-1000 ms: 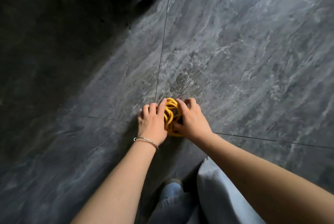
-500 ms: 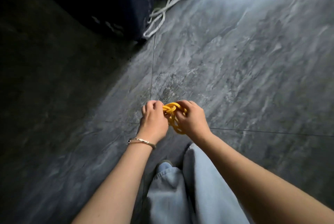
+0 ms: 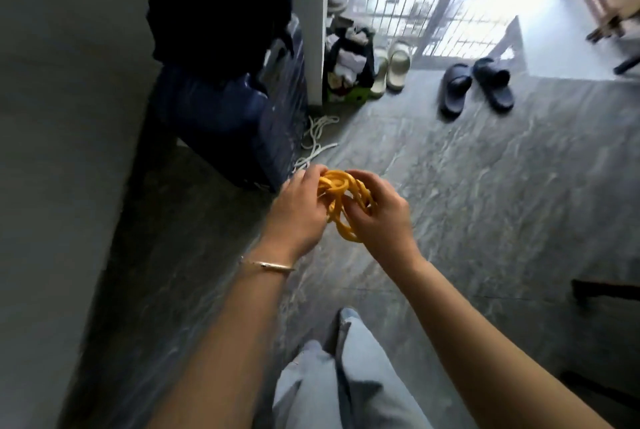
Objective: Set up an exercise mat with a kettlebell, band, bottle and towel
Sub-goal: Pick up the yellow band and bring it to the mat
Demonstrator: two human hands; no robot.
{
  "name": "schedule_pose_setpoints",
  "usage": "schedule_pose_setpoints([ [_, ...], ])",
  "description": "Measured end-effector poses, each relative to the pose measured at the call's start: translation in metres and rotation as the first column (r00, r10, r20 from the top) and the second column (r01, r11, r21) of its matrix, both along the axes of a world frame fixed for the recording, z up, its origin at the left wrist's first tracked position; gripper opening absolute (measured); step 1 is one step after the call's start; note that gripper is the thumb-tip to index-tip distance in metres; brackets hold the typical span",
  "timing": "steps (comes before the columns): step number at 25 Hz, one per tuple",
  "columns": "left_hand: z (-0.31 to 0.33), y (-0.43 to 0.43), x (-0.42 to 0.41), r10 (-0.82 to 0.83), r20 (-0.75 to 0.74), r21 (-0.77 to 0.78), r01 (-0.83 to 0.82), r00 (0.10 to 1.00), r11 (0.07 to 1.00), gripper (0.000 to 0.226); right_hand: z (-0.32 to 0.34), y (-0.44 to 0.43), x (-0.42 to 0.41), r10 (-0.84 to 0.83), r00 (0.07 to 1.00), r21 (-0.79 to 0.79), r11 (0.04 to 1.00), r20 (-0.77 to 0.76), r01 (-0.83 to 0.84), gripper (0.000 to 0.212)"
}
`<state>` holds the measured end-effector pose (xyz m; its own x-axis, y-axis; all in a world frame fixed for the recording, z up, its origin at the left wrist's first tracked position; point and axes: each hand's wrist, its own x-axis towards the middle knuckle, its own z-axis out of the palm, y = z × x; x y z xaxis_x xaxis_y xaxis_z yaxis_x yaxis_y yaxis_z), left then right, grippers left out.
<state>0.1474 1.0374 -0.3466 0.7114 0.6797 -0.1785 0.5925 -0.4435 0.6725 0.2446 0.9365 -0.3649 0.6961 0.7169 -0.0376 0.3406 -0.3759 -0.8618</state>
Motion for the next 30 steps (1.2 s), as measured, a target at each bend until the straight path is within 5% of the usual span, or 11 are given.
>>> schedule_pose_setpoints([
  [7,0.146,-0.051,0.002,-0.232,0.192,0.116,0.213,0.954,0.97,0.037,0.159,-0.081,-0.022,-0.178,0.981,0.108,0.979,0.072,0.17,0.04],
  [13,0.222,-0.113,0.012,-0.549,0.318,0.281,0.477,0.773,0.833,0.03,0.228,-0.157,-0.049,-0.482,0.849,0.214,0.872,0.216,0.441,0.035],
  [22,0.272,-0.288,0.021,-0.838,0.385,0.289,0.811,0.387,0.508,0.026,0.277,-0.339,-0.11,-0.803,0.523,0.309,0.594,0.287,0.743,0.026],
  [30,0.287,-0.525,-0.028,-0.892,0.448,0.251,0.95,0.055,0.184,0.034,0.288,-0.543,-0.212,-0.967,0.137,0.449,0.223,0.216,0.865,0.049],
])
